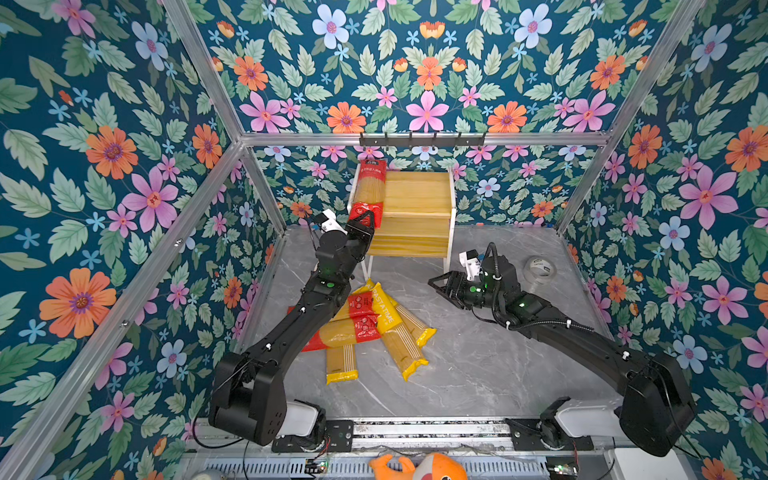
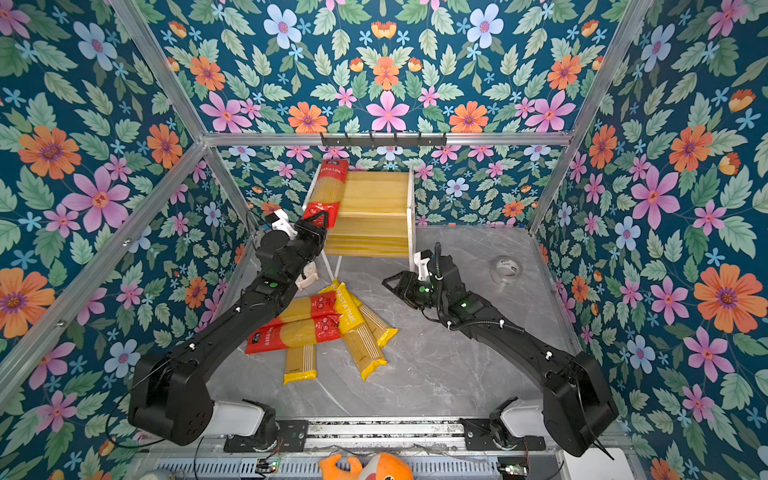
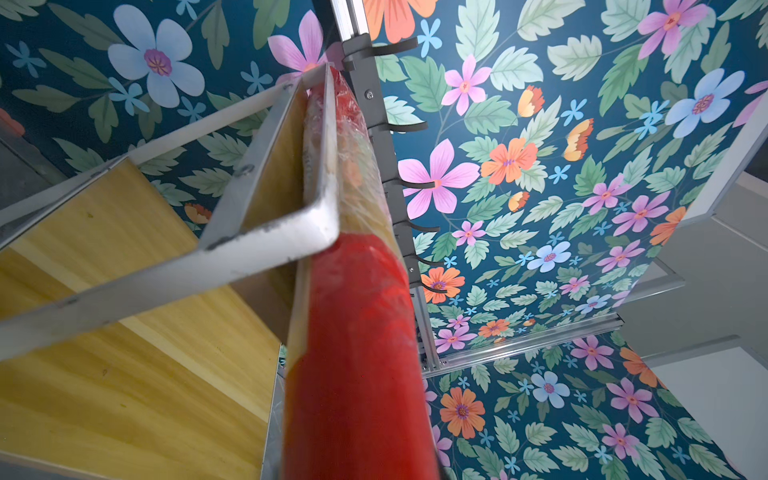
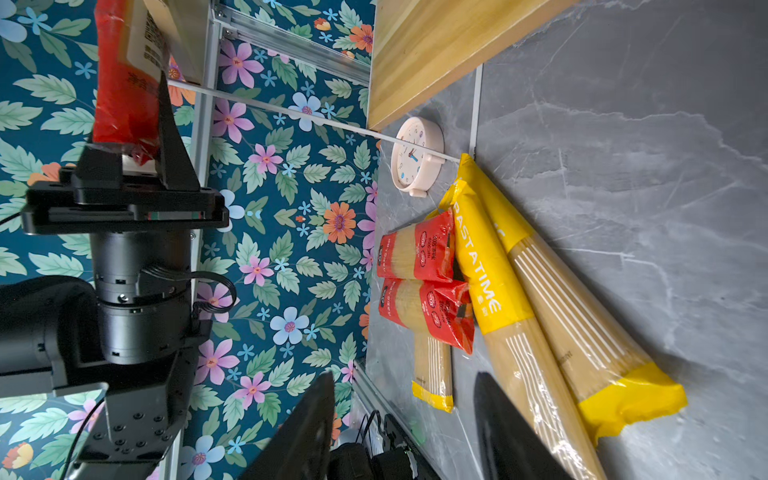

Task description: Place and organize the pasta boxes and bags onto the shelf

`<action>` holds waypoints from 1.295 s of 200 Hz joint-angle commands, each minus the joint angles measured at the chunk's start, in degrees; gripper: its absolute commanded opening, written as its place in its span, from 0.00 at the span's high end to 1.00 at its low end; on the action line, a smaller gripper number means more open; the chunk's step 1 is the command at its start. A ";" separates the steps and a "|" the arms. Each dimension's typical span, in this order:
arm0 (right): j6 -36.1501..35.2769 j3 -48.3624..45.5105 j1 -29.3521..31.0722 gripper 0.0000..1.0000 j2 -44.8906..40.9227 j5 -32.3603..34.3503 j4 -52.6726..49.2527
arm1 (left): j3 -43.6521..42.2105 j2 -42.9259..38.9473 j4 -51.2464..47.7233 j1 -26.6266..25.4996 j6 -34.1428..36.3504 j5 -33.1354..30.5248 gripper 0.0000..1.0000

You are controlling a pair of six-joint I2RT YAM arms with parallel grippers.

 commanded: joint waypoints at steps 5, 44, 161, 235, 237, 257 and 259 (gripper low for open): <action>-0.88 -1.03 0.02 0.45 -1.12 1.17 1.14 | 0.34 1.76 4.56 0.16 -2.03 1.37 0.86; -3.16 -2.96 0.01 0.45 -1.41 2.73 -1.04 | 0.50 0.93 2.84 0.66 0.25 1.05 0.76; -8.81 -0.13 8.90 0.46 9.17 2.61 -2.55 | -13.61 -22.38 -23.40 1.36 19.80 2.77 0.23; -8.57 15.72 19.27 0.48 30.63 1.28 -5.22 | -29.28 -35.24 -39.54 1.34 28.81 -11.25 0.24; -8.62 16.18 19.45 0.48 31.11 1.32 -5.42 | -29.40 -35.39 -39.63 1.33 28.89 -11.41 0.24; -8.76 19.90 20.22 0.49 35.40 1.32 -7.53 | -30.08 -35.90 -40.06 1.36 29.50 -11.85 0.23; -8.69 20.13 20.28 0.49 35.71 1.44 -7.60 | -30.08 -35.84 -40.09 1.35 29.61 -11.71 0.24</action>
